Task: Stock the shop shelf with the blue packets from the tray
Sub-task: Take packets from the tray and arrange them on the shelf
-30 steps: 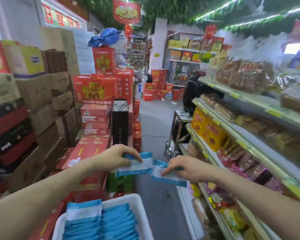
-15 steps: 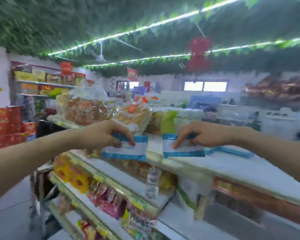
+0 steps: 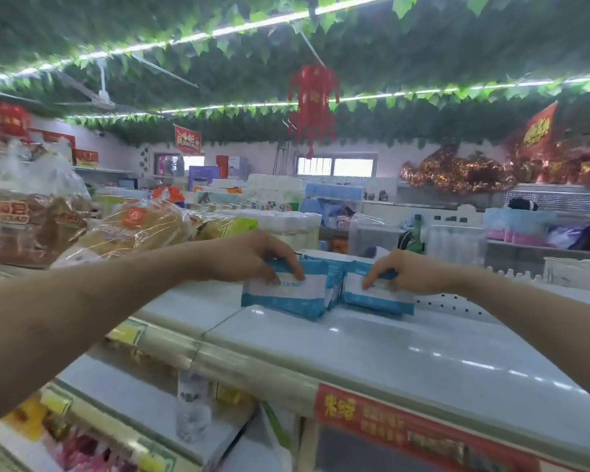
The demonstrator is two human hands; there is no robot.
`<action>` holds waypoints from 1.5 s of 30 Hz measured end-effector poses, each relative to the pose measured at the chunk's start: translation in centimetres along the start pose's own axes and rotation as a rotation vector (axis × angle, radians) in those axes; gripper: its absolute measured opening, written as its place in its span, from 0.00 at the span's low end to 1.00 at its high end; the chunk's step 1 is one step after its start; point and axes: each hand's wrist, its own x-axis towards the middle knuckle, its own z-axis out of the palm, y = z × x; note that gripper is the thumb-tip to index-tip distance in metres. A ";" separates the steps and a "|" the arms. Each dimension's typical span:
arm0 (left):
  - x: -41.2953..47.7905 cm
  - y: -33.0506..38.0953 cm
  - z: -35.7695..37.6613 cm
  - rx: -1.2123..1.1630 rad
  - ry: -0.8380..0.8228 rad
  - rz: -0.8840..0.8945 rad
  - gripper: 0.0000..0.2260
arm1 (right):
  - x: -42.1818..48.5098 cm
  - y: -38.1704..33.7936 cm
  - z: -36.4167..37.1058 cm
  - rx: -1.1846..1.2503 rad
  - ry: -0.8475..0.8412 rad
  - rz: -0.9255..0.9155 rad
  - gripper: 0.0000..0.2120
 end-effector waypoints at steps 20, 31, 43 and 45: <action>15.5 1.2 4.5 0.075 -0.076 0.208 0.17 | 1.8 6.9 -0.6 -0.197 0.166 -0.140 0.29; 20.2 -0.6 9.8 0.372 -0.167 0.326 0.16 | -1.8 11.5 -2.5 -0.099 0.377 -0.081 0.30; 5.9 -5.4 3.4 0.328 0.079 0.137 0.10 | 1.0 -3.4 0.5 -0.027 0.324 -0.293 0.25; -0.5 -7.7 1.0 0.284 0.144 0.040 0.10 | 2.3 -8.5 2.0 0.008 0.297 -0.347 0.24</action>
